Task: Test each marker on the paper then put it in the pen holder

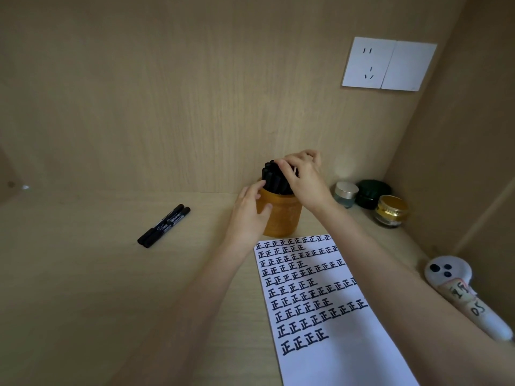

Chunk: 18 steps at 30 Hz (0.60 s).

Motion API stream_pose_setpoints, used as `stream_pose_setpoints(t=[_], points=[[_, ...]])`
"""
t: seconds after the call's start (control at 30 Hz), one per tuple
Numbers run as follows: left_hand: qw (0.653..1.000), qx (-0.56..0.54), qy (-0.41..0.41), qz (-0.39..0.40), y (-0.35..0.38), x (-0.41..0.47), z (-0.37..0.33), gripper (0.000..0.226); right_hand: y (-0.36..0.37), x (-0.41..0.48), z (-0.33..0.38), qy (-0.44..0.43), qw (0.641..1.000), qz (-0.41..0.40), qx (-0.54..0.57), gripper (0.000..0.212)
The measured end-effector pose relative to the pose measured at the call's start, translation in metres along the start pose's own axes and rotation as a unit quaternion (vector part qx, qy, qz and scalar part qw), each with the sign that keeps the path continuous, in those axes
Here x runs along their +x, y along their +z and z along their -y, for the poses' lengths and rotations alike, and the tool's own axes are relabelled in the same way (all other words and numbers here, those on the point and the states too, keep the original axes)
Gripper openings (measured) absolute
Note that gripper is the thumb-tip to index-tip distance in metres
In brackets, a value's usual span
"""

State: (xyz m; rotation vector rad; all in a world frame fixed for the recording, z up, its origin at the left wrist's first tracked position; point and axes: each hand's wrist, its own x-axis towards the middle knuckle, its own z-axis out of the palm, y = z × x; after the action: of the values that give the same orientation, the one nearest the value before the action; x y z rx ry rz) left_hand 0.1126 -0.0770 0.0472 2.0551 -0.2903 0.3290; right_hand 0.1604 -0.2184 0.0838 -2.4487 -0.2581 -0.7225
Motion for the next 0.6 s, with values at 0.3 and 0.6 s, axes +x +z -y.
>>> stream_pose_setpoints(t=[0.3,0.6], points=[[0.999,-0.015,-0.031,-0.025,-0.025,-0.016,0.023,0.036,-0.006,-0.020,0.016,-0.022,0.999,-0.036,0.014,0.034],[0.982,0.128,-0.075,-0.114,-0.076,-0.040,0.084,0.035,0.018,-0.094,0.034,-0.049,0.993,-0.004,0.104,0.018]])
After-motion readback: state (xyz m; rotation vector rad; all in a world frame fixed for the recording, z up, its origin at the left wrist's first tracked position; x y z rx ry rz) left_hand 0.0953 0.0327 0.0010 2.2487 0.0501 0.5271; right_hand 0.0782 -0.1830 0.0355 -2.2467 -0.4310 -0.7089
